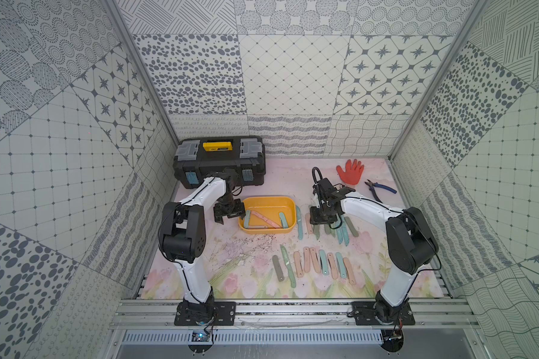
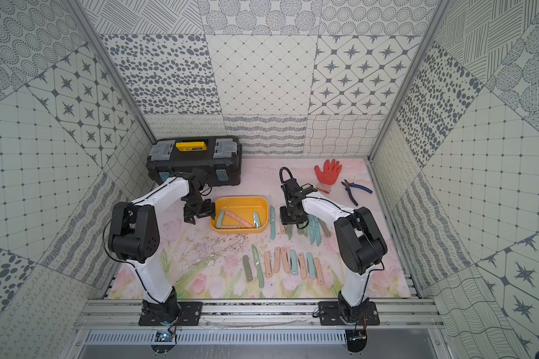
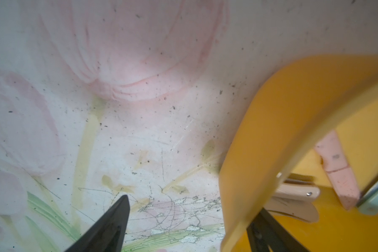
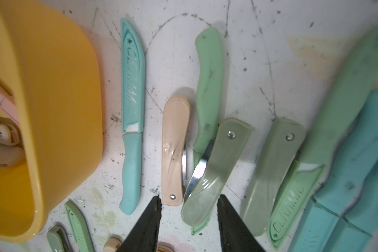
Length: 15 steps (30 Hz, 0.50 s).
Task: Take the fruit knife out of the storage box
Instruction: Place the fruit knife at the center of the board.
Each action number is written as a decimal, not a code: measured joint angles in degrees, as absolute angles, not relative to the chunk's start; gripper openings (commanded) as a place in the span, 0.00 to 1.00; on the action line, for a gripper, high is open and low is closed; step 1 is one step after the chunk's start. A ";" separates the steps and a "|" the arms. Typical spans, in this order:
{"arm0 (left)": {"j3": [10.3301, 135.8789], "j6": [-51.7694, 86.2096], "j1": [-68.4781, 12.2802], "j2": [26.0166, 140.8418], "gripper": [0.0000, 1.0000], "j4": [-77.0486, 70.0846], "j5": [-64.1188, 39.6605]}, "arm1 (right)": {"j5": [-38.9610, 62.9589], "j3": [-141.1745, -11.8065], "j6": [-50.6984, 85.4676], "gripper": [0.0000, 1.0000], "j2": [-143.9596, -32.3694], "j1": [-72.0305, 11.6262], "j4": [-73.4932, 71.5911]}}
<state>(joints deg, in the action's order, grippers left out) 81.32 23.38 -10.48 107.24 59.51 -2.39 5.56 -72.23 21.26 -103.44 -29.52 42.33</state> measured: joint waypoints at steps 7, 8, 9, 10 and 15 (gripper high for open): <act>81.32 23.38 -10.48 107.24 0.81 59.51 -2.39 | 4.01 -73.91 21.85 0.50 -106.89 -29.54 43.00; 81.32 23.38 -10.48 107.24 0.81 59.51 -2.39 | 3.79 -73.93 21.93 0.51 -107.22 -29.54 43.16; 81.32 23.38 -10.48 107.24 0.81 59.51 -2.39 | 3.53 -73.95 21.98 0.50 -107.44 -29.54 43.29; 81.32 23.38 -10.48 107.24 0.81 59.51 -2.39 | 3.36 -74.00 22.06 0.50 -107.61 -29.54 43.44; 81.32 23.38 -10.48 107.24 0.81 59.51 -2.39 | 2.37 -74.48 22.11 0.50 -108.01 -29.52 43.83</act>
<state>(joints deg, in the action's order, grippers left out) 81.32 23.38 -10.48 107.24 59.51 -2.39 2.37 -74.48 22.11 -108.01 -29.52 43.83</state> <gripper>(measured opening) 0.807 0.504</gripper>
